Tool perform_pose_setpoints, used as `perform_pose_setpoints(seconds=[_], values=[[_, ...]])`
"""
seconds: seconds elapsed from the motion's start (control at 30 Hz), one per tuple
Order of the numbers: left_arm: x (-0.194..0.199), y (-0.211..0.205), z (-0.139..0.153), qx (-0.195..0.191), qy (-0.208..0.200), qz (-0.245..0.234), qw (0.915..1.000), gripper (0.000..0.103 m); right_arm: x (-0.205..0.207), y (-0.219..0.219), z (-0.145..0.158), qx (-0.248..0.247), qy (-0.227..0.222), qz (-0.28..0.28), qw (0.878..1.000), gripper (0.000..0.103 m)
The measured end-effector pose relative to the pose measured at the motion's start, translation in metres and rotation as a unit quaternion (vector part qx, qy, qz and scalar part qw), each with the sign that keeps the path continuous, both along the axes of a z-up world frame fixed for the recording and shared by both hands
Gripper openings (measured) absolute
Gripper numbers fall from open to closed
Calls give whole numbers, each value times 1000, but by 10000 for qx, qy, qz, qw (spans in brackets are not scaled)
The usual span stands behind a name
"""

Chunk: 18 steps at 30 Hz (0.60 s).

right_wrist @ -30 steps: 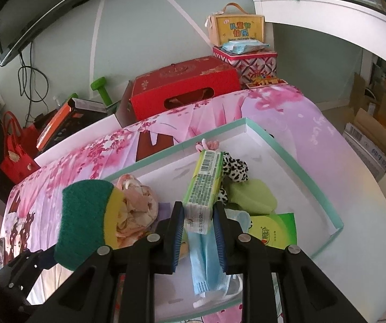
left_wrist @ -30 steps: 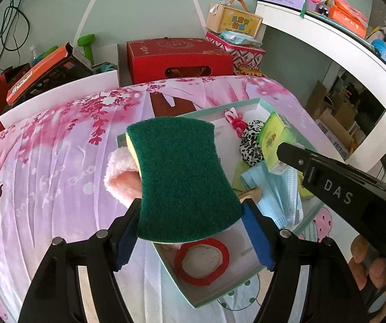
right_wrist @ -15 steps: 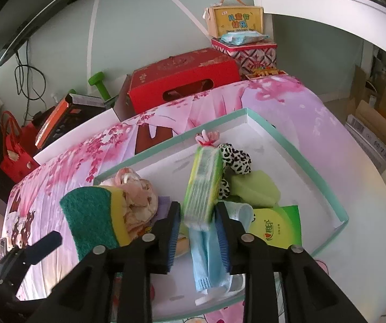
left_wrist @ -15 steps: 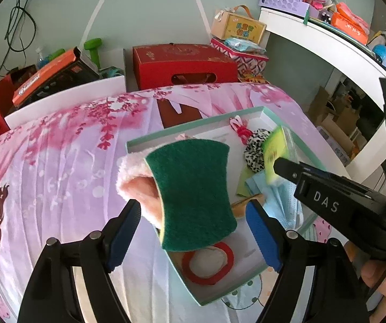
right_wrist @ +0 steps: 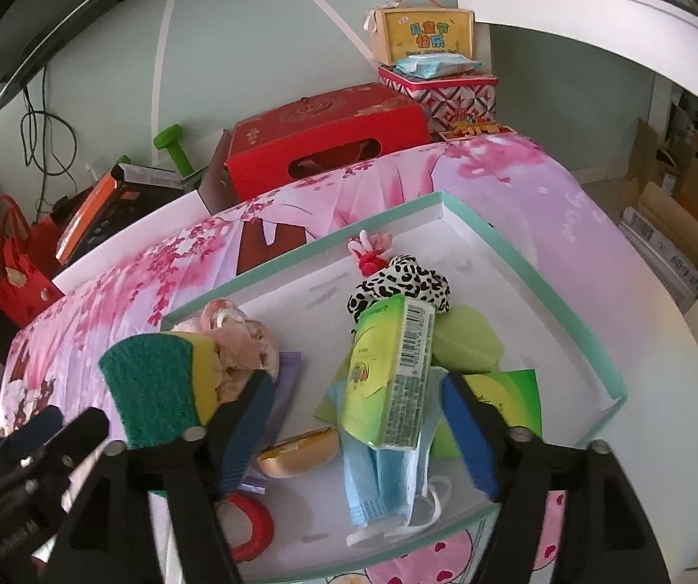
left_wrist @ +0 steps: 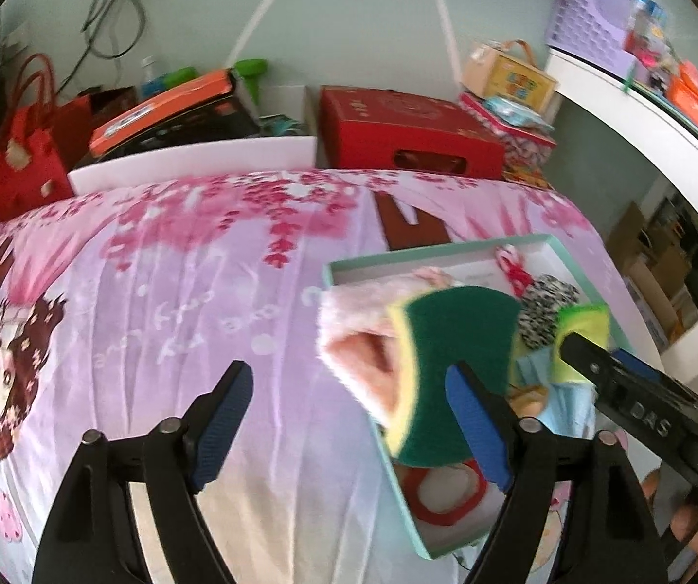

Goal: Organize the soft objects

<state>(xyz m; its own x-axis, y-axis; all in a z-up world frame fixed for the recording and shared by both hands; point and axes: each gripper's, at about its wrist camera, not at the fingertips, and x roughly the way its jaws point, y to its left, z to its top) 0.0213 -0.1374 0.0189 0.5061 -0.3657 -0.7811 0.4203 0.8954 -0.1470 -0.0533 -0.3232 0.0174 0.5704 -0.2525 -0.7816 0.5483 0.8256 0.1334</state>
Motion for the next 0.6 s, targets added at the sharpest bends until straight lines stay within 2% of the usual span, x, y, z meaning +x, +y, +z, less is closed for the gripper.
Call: perform_pose_setpoints(seconds=[0.17, 0.33, 0.6], values=[[10, 14, -8, 17, 151, 399, 9991, 95, 2, 1, -1, -170, 79, -54, 9998, 103], [16, 23, -16, 263, 153, 765, 9966, 95, 1, 2, -1, -258, 71, -74, 9996, 103], [25, 37, -22, 362, 288, 1104, 9928, 95, 0, 9, 7, -471, 97, 44, 9988, 103]])
